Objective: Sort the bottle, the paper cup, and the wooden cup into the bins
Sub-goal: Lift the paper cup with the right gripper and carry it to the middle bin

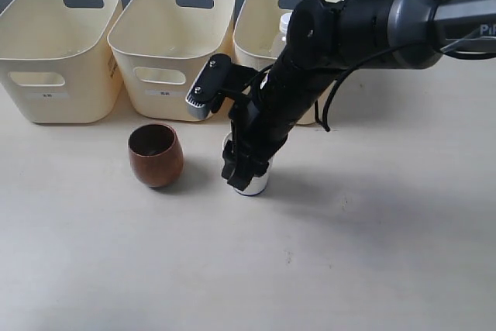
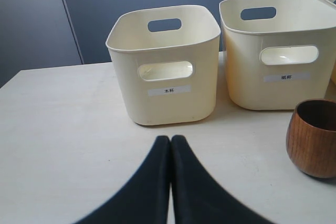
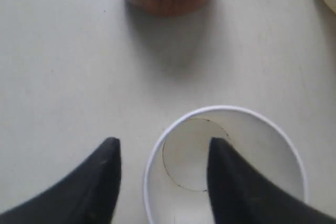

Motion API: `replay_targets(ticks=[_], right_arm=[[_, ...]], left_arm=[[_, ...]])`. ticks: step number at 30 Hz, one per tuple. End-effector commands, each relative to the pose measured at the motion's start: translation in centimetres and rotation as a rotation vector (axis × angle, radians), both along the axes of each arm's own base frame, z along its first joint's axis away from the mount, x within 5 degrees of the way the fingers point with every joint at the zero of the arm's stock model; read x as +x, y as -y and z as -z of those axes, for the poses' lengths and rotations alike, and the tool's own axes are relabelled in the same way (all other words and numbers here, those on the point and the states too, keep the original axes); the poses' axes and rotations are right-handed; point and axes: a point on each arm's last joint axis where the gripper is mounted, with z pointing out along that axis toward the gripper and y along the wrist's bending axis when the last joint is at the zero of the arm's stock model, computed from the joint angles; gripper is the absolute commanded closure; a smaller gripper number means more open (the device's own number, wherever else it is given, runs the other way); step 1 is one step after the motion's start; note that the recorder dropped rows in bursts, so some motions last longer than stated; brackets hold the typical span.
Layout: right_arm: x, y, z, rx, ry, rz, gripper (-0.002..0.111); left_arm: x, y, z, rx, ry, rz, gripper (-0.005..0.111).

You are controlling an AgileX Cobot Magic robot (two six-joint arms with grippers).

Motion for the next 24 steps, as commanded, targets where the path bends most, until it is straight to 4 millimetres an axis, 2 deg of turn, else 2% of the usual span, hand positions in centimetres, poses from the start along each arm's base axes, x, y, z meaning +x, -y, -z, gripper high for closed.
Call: replay_targets(ticks=[1, 2, 8, 10, 15, 19, 22, 24], right_arm=[[0.2, 0.0, -0.1, 0.002, 0.013, -0.003, 0.099], [0.2, 0.0, -0.1, 0.002, 0.013, -0.003, 0.109], [0.2, 0.0, -0.2, 0.004, 0.029, -0.026, 0.106], [0.2, 0.0, -1.6, 0.041, 0.084, -0.029, 0.106], [0.4, 0.1, -7.2, 0.203, 0.267, 0.019, 0.109], [1.5, -1.0, -10.9, 0.338, 0.374, 0.034, 0.109], [2.8, -2.2, -12.3, 0.381, 0.433, 0.034, 0.109], [3.9, -3.3, -12.3, 0.392, 0.444, 0.031, 0.109]], left_arm=[[0.0, 0.0, -0.1, -0.003, 0.012, 0.003, 0.107], [0.0, 0.0, -0.1, -0.003, 0.012, 0.003, 0.107], [0.0, 0.0, -0.1, -0.003, 0.012, 0.003, 0.107], [0.0, 0.0, -0.1, -0.003, 0.012, 0.003, 0.107], [0.0, 0.0, -0.1, -0.003, 0.012, 0.003, 0.107], [0.0, 0.0, -0.1, -0.003, 0.012, 0.003, 0.107], [0.0, 0.0, -0.1, -0.003, 0.012, 0.003, 0.107], [0.0, 0.0, -0.1, -0.003, 0.012, 0.003, 0.107]])
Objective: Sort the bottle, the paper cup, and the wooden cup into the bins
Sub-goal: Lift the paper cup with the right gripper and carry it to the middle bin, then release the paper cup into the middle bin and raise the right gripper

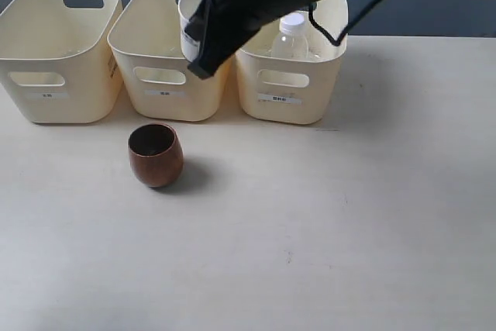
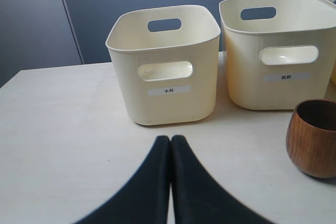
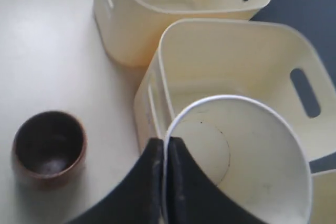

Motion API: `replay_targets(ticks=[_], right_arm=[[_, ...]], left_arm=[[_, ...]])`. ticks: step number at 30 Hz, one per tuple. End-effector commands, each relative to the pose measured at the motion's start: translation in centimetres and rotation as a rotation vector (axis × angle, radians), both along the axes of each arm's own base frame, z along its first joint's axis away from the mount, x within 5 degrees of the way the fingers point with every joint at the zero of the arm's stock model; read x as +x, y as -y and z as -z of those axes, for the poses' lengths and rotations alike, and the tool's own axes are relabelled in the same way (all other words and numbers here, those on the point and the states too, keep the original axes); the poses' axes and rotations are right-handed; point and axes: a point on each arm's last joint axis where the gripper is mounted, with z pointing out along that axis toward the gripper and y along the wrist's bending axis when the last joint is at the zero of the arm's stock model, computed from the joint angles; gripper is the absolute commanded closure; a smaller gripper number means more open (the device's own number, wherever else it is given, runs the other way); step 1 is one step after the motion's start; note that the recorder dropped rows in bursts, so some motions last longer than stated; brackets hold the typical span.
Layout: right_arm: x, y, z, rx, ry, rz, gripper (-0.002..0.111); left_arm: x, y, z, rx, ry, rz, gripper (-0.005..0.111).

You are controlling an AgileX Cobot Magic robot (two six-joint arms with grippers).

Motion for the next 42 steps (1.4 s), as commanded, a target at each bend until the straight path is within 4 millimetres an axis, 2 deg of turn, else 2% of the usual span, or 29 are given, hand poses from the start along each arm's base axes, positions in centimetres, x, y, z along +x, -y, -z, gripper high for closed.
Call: replay_targets(ticks=[1, 5, 7, 12, 14, 20, 26, 30, 32, 37, 42], right_arm=[[2.2, -2.1, -0.6, 0.039, 0.048, -0.005, 0.109], [4.7, -4.4, -0.2, 0.047, 0.063, -0.021, 0.109], [7.0, -5.4, 0.9, 0.058, 0.035, 0.004, 0.109], [11.9, -5.0, 4.2, 0.075, -0.147, 0.122, 0.109], [12.9, -4.9, 5.4, 0.077, -0.200, 0.153, 0.109], [13.3, -5.1, 7.4, 0.049, -0.237, 0.154, 0.109], [13.3, -5.1, 7.5, 0.047, -0.246, 0.156, 0.108], [13.2, -5.1, 7.6, 0.040, -0.257, 0.153, 0.081], [13.3, -5.1, 7.6, 0.039, -0.259, 0.159, 0.074], [13.3, -5.0, 7.6, 0.030, -0.255, 0.166, 0.072], [13.0, -4.8, 6.5, 0.037, -0.250, 0.160, 0.072]], left_arm=[[0.0, 0.0, -0.1, -0.003, 0.012, 0.003, 0.107], [0.0, 0.0, -0.1, -0.003, 0.012, 0.003, 0.107], [0.0, 0.0, -0.1, -0.003, 0.012, 0.003, 0.107], [0.0, 0.0, -0.1, -0.003, 0.012, 0.003, 0.107], [0.0, 0.0, -0.1, -0.003, 0.012, 0.003, 0.107], [0.0, 0.0, -0.1, -0.003, 0.012, 0.003, 0.107], [0.0, 0.0, -0.1, -0.003, 0.012, 0.003, 0.107], [0.0, 0.0, -0.1, -0.003, 0.012, 0.003, 0.107], [0.0, 0.0, -0.1, -0.003, 0.012, 0.003, 0.107], [0.0, 0.0, -0.1, -0.003, 0.012, 0.003, 0.107], [0.0, 0.0, -0.1, -0.003, 0.012, 0.003, 0.107]])
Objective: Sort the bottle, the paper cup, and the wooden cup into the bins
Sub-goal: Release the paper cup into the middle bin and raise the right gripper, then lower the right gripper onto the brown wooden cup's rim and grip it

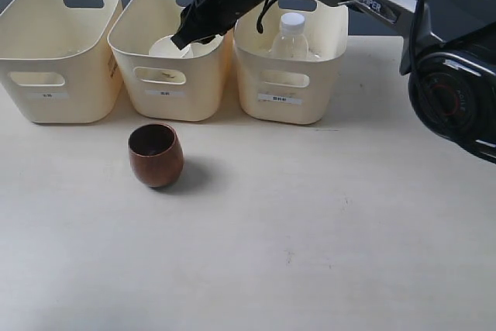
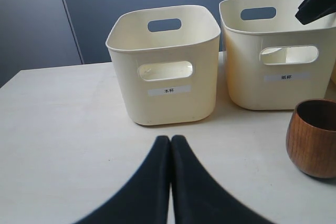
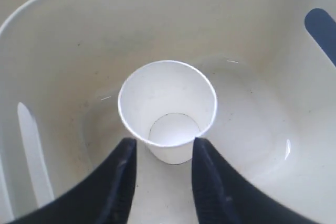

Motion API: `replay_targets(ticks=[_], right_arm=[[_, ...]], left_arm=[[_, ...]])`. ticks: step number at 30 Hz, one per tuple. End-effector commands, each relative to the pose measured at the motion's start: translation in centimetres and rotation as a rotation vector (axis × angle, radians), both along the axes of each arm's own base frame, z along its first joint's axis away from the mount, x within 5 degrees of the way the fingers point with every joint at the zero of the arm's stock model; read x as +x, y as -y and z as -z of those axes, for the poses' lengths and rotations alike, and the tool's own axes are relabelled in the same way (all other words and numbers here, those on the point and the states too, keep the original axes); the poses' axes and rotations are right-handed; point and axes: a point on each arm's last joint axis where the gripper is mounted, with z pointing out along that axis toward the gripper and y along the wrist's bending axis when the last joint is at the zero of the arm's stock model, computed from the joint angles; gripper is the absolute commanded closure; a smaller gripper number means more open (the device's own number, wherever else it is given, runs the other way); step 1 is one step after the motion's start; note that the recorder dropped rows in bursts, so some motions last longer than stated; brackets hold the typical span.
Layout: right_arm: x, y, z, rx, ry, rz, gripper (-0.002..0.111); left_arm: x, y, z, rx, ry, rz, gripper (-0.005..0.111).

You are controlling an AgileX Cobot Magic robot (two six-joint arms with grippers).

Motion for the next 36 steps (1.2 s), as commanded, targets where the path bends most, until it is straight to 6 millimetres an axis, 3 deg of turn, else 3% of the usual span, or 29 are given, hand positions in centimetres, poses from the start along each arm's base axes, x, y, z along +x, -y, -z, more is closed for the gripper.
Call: replay_targets(ticks=[1, 10, 14, 18, 24, 28, 33, 36], right_arm=[[-0.3, 0.3, -1.8, 0.006, 0.017, -0.009, 0.072], [-4.1, -0.6, -7.4, -0.021, 0.114, -0.144, 0.072], [-6.9, -1.1, -8.3, -0.084, 0.044, -0.249, 0.072], [-9.9, -1.8, -7.3, -0.198, -0.078, -0.393, 0.072], [-11.9, -4.1, -5.5, -0.249, -0.076, -0.464, 0.072], [-12.5, -5.1, -3.5, -0.294, -0.086, -0.492, 0.069], [-12.5, -5.9, -0.8, -0.329, -0.134, -0.490, 0.050], [-12.5, -6.1, 0.4, -0.343, -0.159, -0.486, 0.050]], left_arm=[[0.0, 0.0, -0.1, -0.003, 0.012, 0.003, 0.107], [0.0, 0.0, -0.1, -0.003, 0.012, 0.003, 0.107], [0.0, 0.0, -0.1, -0.003, 0.012, 0.003, 0.107], [0.0, 0.0, -0.1, -0.003, 0.012, 0.003, 0.107], [0.0, 0.0, -0.1, -0.003, 0.012, 0.003, 0.107], [0.0, 0.0, -0.1, -0.003, 0.012, 0.003, 0.107], [0.0, 0.0, -0.1, -0.003, 0.012, 0.003, 0.107], [0.0, 0.0, -0.1, -0.003, 0.012, 0.003, 0.107]])
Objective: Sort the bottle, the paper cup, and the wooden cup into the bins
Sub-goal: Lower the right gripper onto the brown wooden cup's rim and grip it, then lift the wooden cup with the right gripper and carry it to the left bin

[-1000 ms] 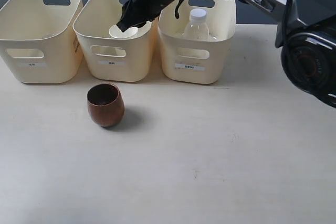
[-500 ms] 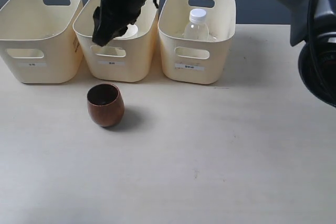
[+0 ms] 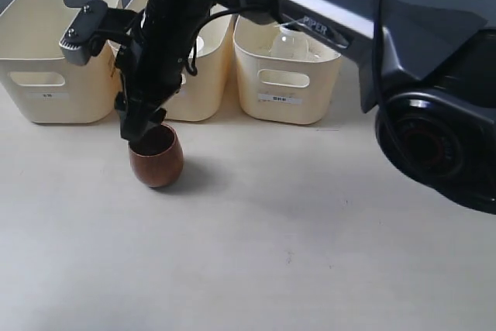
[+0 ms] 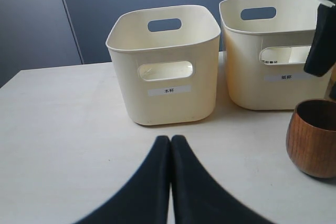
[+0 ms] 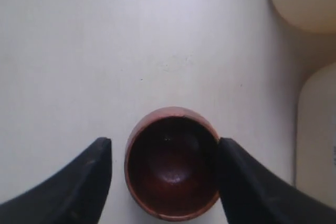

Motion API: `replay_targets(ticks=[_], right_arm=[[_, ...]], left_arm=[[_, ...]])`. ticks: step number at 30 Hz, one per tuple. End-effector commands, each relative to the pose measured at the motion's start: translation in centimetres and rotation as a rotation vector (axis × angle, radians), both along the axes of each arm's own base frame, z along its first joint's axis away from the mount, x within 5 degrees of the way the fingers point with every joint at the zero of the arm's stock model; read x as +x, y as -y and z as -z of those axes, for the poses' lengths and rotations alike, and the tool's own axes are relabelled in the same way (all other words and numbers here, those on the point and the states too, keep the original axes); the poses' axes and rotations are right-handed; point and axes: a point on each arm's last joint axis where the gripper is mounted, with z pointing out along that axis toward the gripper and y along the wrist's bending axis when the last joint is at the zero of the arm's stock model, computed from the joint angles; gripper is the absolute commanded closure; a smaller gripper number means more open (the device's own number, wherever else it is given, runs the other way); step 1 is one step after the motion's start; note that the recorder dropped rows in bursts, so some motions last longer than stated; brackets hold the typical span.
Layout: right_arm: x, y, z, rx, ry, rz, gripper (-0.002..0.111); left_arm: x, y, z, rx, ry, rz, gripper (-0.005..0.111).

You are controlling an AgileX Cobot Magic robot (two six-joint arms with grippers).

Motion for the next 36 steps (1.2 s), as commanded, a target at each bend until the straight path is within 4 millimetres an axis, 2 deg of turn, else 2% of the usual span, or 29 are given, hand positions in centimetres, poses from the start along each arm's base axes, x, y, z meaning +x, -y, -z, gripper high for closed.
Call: replay_targets(ticks=[1, 10, 17, 19, 22, 23, 31, 36], right_arm=[[0.0, -0.4, 1.6, -0.033, -0.027, 0.015, 0.050], [-0.3, -0.9, 4.0, -0.069, -0.057, 0.009, 0.050], [-0.5, -1.2, 4.9, -0.094, -0.068, 0.025, 0.051], [-0.7, -1.3, 5.0, -0.103, -0.057, 0.017, 0.063], [-0.9, -1.4, 5.0, -0.116, -0.032, 0.004, 0.103], [-0.9, -1.4, 5.0, -0.123, -0.022, -0.001, 0.108], [-2.0, -2.0, 4.7, -0.123, 0.005, -0.056, 0.107], [-2.9, -2.2, 2.1, -0.100, 0.076, -0.098, 0.107]], left_arm=[[0.0, 0.0, -0.1, -0.003, 0.012, 0.003, 0.107], [0.0, 0.0, -0.1, -0.003, 0.012, 0.003, 0.107], [0.0, 0.0, -0.1, -0.003, 0.012, 0.003, 0.107], [0.0, 0.0, -0.1, -0.003, 0.012, 0.003, 0.107], [0.0, 0.0, -0.1, -0.003, 0.012, 0.003, 0.107], [0.0, 0.0, -0.1, -0.003, 0.012, 0.003, 0.107], [0.0, 0.0, -0.1, -0.003, 0.012, 0.003, 0.107], [0.0, 0.0, -0.1, -0.003, 0.012, 0.003, 0.107]])
